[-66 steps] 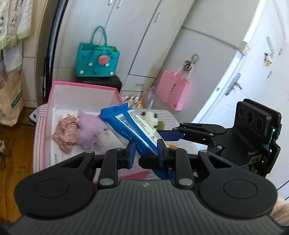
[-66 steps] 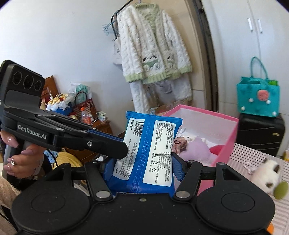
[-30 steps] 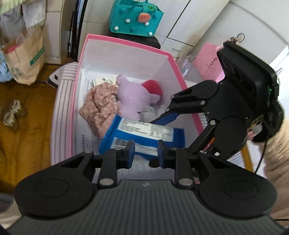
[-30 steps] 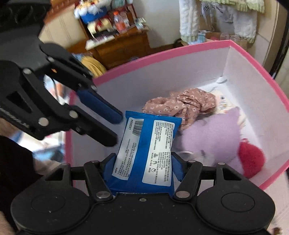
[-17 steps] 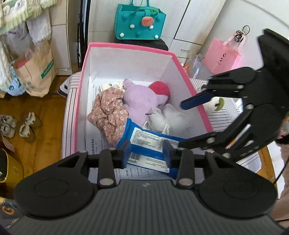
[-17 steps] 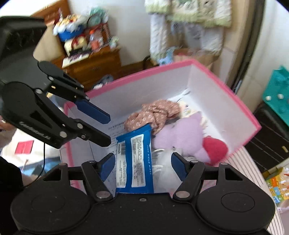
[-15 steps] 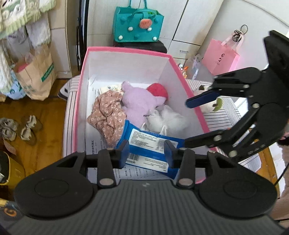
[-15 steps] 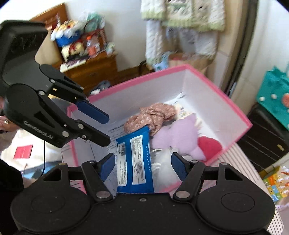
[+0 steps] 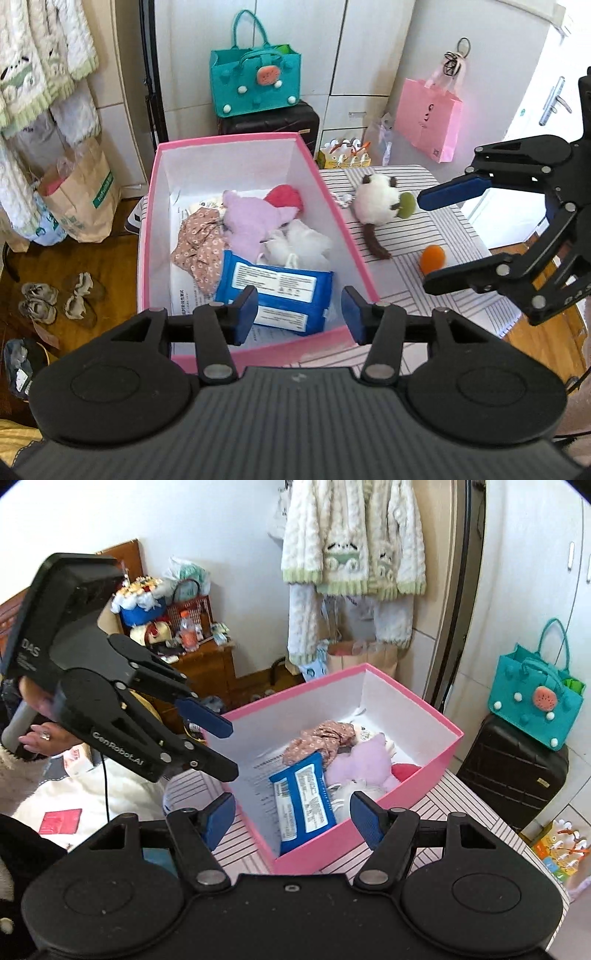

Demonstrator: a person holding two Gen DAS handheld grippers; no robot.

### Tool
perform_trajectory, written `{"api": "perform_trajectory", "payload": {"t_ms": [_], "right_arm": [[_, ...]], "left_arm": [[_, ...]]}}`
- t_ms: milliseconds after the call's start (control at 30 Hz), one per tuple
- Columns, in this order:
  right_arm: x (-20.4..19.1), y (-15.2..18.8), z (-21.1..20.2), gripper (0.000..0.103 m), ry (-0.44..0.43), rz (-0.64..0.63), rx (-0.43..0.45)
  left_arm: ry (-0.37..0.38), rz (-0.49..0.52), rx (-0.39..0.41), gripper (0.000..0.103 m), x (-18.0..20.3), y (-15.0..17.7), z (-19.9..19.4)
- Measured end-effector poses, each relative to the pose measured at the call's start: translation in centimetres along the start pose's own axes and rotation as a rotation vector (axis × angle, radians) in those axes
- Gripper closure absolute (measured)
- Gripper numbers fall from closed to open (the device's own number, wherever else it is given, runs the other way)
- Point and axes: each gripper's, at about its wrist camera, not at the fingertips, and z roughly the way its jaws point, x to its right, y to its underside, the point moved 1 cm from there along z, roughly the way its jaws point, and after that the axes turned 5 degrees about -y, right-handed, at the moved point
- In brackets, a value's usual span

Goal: Organize soft objects
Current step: 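Open the left tool to drop the wipes packet into the box, then move both tools back toward the orange and green sponges on the table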

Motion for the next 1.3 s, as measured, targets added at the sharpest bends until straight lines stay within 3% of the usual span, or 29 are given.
{"api": "perform_trajectory", "payload": {"t_ms": [233, 500, 667, 833, 1067, 1300], "right_arm": [[-1.7, 2.1, -3.6, 0.029, 0.055, -0.018, 0.038], [-1.9, 4.8, -6.6, 0.028, 0.115, 0.059, 0.085], [-1.3, 6.9, -9.1, 0.026, 0.149, 0.140, 0.154], [-0.5, 9.1, -10.9, 0.024, 0.209, 0.187, 0.180], [1.5, 12.2, -11.9, 0.021, 0.271, 0.232, 0.190], [5.3, 13.7, -11.6, 0.020, 0.173, 0.292, 0.212]], "left_arm": [[0.015, 0.058, 0.002, 0.049, 2.6, 0.5, -2.5], [0.042, 0.170, 0.031, 0.041, 5.7, 0.7, -4.6], [0.087, 0.192, 0.050, 0.039, 7.3, 0.7, -4.3], [0.190, 0.189, 0.050, 0.034, 8.9, 0.7, -3.5], [0.233, 0.216, 0.032, 0.031, 11.4, 0.2, -1.0], [0.247, 0.163, 0.089, 0.030, 13.3, 0.0, 1.9]]}}
